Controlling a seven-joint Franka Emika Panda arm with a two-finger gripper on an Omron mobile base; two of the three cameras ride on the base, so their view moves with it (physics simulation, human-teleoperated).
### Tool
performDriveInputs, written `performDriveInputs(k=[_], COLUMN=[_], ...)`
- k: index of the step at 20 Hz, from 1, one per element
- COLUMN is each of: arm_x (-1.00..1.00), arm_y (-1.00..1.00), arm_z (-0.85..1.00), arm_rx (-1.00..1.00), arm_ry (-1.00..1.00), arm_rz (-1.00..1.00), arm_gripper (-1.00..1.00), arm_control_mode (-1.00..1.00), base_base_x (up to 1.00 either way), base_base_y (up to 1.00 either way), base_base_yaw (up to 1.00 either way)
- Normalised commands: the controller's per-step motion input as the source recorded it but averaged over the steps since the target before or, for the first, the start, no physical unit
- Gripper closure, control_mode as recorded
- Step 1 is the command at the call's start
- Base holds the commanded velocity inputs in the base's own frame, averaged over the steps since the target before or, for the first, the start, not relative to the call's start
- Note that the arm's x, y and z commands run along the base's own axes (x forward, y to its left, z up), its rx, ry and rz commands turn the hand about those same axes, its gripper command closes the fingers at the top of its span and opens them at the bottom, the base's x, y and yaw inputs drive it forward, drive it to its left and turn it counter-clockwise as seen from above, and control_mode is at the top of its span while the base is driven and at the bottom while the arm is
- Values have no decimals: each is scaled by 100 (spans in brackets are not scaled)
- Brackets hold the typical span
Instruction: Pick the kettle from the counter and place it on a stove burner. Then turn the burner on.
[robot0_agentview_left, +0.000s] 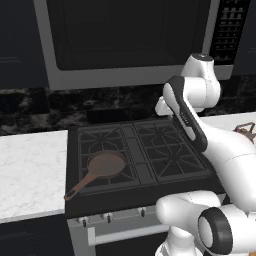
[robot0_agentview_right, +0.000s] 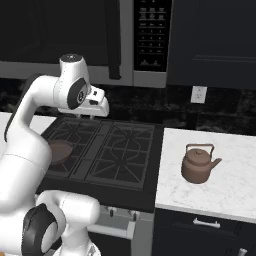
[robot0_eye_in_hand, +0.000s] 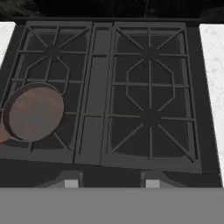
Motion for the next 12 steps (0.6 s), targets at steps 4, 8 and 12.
performDriveInputs(k=[4, 8, 12], arm_x=[0, -29, -32], arm_y=[-31, -100, -100], arm_z=[-6, -10, -11], arm_rx=[2, 4, 1], arm_ry=[1, 0, 0], arm_rz=[-9, -39, -48], arm_gripper=[-100, -100, -100], arm_control_mode=[-100, -100, -100], base_base_x=[0, 0, 0], base_base_y=[0, 0, 0], base_base_yaw=[0, 0, 0])
